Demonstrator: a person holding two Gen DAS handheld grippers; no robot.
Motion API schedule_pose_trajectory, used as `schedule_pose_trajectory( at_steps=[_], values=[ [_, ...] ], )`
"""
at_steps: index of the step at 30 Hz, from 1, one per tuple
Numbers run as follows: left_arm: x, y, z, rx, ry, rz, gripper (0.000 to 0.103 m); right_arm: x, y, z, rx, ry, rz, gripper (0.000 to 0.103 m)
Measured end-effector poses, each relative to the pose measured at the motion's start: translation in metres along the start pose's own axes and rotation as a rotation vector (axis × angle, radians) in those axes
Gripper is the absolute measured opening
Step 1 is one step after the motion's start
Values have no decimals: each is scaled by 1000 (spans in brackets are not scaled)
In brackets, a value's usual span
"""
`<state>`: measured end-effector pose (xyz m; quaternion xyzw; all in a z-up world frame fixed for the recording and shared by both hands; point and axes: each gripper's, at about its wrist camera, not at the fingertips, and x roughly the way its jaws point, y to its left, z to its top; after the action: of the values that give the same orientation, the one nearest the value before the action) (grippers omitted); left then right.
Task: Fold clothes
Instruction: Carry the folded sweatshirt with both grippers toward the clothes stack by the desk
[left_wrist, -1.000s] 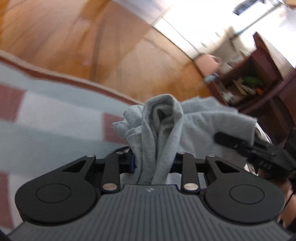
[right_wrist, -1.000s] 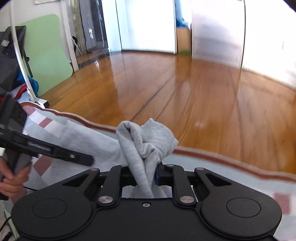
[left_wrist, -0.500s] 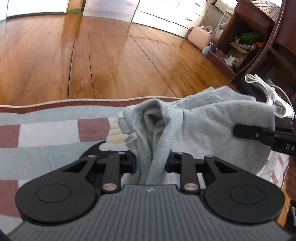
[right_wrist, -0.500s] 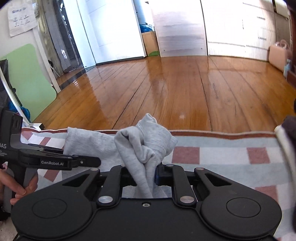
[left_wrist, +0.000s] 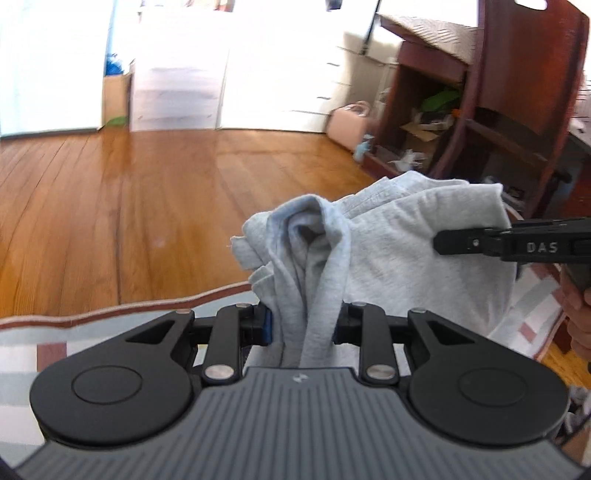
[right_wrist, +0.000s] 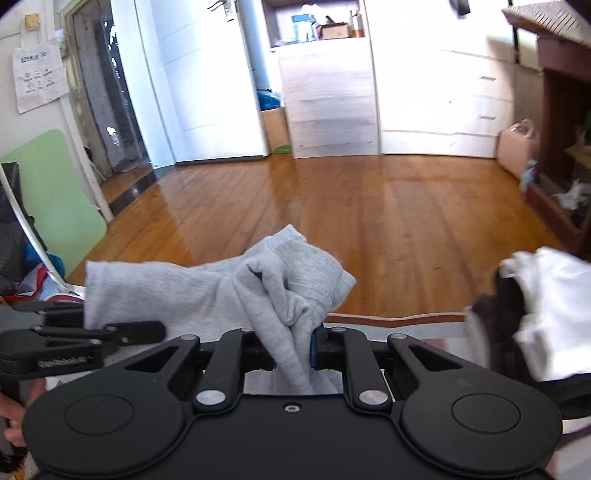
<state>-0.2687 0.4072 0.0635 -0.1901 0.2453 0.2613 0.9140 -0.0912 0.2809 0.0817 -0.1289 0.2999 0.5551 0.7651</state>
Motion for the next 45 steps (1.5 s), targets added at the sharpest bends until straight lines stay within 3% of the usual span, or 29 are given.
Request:
schedule_pose_trajectory(
  at_steps=[9,17,25,33,37,45],
  values=[
    [-12,-97,44,175,-55,-105,25,-103,-39,23,-64,-60,-141,18],
    [46,-175,68,248,59,-203,25,-138,-107,13,-81,-9,-306,18],
    [112,-225,85,288,97,-230,25,-132,-184,28,-93,41,-362,18],
    [180,-258,107,288,162,-247,25,-93,-248,68,-164,190,-392,18],
    [212,-263,120,281,193,-287,25,-81,-287,82,-75,225,-380,18],
    [266,-270,146,264,206,-357,25,-60,-361,94,96,174,-345,18]
  ],
)
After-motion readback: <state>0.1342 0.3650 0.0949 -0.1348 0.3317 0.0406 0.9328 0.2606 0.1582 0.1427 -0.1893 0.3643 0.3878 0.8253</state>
